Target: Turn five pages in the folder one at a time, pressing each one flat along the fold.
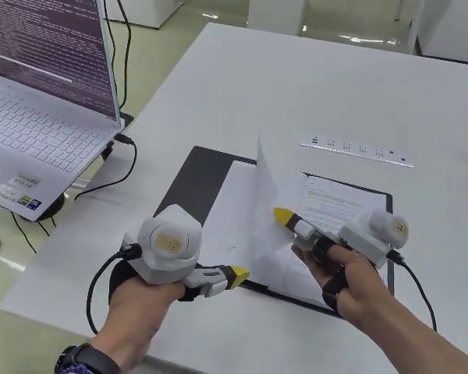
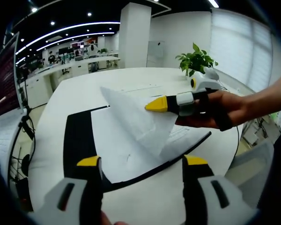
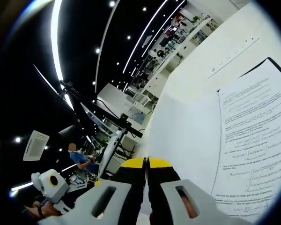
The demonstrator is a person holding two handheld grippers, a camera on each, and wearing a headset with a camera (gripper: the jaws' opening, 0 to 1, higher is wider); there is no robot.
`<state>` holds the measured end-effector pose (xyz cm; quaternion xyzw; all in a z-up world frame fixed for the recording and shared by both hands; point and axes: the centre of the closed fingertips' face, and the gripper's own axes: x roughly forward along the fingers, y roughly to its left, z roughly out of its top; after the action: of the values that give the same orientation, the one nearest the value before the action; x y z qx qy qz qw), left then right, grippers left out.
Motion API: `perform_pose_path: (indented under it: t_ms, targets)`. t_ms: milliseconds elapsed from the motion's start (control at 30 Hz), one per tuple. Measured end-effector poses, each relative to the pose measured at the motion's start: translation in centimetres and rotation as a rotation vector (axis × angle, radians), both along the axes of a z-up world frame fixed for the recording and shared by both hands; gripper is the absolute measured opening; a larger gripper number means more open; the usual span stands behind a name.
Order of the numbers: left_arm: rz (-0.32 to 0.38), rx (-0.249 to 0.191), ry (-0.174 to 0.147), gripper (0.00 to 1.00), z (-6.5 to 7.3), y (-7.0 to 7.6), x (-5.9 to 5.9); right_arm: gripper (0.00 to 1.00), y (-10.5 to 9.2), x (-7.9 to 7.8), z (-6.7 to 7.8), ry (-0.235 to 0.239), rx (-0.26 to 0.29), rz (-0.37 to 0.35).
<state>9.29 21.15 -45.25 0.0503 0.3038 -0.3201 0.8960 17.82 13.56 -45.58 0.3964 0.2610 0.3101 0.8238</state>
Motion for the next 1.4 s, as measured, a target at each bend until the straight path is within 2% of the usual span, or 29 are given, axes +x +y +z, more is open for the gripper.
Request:
perform_pose_path:
  t_ms: [367, 700, 833, 1133, 1267, 1400]
  targets:
    - [0.024, -0.011, 0.007, 0.70, 0.0, 1.1, -0.5, 0.00, 3.2, 0.0, -1.8, 0.043, 0.010, 0.039]
    - [0.055, -0.006, 0.019, 0.71, -0.1, 2.8, -1.2, 0.00, 6.0, 0.0, -3.5, 0.090, 0.023, 0.057]
    - [0.070, -0.010, 0.022, 0.70, -0.1, 3.4, -1.1, 0.00, 6.8, -0.2, -4.7, 0.111, 0.015, 0.061]
    - [0.091, -0.017, 0.020, 0.70, 0.0, 4.0, -0.9, 0.00, 7.7, 0.3, -5.4, 0.138, 0.013, 0.029]
    - [0.096, -0.025, 0.021, 0.70, 0.1, 4.1, -0.9, 0.00, 8.1, 0.7, -5.8, 0.158, 0.031, 0.001]
    - [0.098, -0.029, 0.022, 0.70, 0.0, 4.2, -0.8, 0.00, 8.8, 0.6, -6.3, 0.171, 0.028, 0.003]
